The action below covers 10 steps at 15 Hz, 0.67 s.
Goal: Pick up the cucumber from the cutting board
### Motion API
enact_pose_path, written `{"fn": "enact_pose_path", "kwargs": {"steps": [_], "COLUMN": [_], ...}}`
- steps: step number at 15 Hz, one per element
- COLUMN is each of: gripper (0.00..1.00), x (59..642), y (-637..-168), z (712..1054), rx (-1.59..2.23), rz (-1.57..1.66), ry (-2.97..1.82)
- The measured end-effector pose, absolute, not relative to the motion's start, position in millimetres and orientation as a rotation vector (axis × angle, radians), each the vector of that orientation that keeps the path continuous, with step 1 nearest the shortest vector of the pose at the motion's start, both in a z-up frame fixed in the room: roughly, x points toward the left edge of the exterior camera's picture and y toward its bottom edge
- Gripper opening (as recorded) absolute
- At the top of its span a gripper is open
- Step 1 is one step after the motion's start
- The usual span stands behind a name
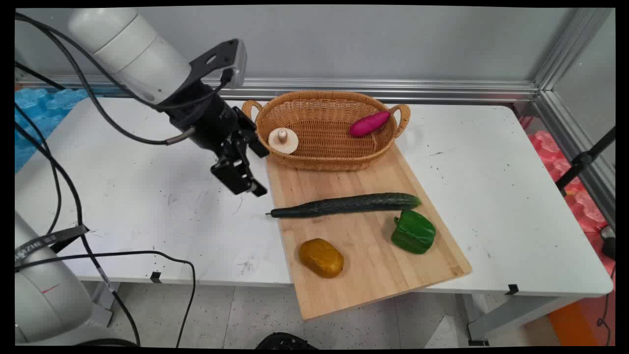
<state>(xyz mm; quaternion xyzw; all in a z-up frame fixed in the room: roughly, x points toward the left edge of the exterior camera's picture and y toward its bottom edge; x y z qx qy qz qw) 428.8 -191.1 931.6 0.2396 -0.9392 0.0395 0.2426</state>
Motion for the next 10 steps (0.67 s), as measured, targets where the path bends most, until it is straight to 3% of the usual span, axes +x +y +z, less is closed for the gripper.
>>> {"fn": "enact_pose_path", "kwargs": {"steps": [10], "gripper": [1.0], "x": [370], "y": [-221], "z": [904], "rx": [0.713], "rz": [0.212], "ry": [-2.557]}}
